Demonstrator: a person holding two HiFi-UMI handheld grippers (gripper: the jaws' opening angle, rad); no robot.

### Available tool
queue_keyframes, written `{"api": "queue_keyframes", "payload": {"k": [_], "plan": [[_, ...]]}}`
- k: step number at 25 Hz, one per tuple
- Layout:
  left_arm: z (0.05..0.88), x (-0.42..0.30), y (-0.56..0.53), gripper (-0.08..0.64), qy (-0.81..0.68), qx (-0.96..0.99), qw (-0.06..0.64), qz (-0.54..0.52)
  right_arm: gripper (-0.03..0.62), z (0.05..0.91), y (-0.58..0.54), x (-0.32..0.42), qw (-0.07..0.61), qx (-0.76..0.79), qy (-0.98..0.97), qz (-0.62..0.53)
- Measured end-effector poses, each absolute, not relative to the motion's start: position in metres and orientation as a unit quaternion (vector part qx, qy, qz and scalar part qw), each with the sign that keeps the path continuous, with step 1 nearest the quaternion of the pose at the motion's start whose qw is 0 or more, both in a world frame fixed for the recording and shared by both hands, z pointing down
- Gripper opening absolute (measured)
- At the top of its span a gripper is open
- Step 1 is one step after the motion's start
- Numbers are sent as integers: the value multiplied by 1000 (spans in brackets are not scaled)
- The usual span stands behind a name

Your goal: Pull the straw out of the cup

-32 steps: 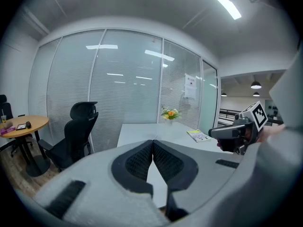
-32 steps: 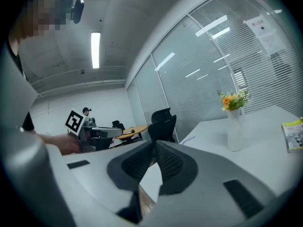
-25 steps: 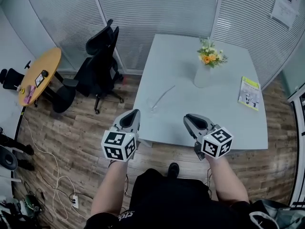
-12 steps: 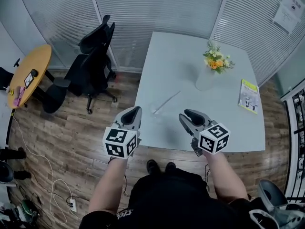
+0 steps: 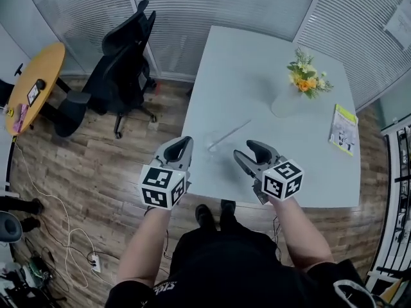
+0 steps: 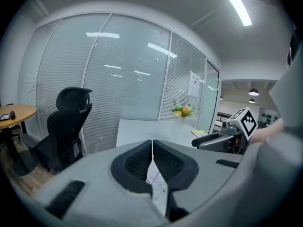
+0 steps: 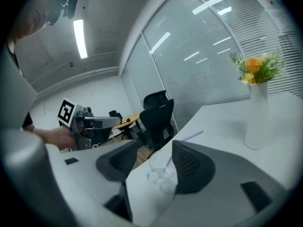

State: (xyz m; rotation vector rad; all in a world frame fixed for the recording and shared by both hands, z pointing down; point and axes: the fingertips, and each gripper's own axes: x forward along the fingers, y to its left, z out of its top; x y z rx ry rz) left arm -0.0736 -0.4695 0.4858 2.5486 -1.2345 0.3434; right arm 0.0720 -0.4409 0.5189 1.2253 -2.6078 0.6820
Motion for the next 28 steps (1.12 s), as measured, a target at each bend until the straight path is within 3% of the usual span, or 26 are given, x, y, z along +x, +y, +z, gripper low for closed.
{"api": "queue_keyframes", "payload": {"k": [15,20,28], "plan": [[535,-69,-487,20,-438,871,179,133,327,593,-487,58,100,382,-876,276],[545,-71,-485,20,-445,865,190,135,313,616,-493,51,114,375,-873,292],[556,-79,-482,20,-455,856,200,142,218,632,-506,39,108,369,-877,289]]}}
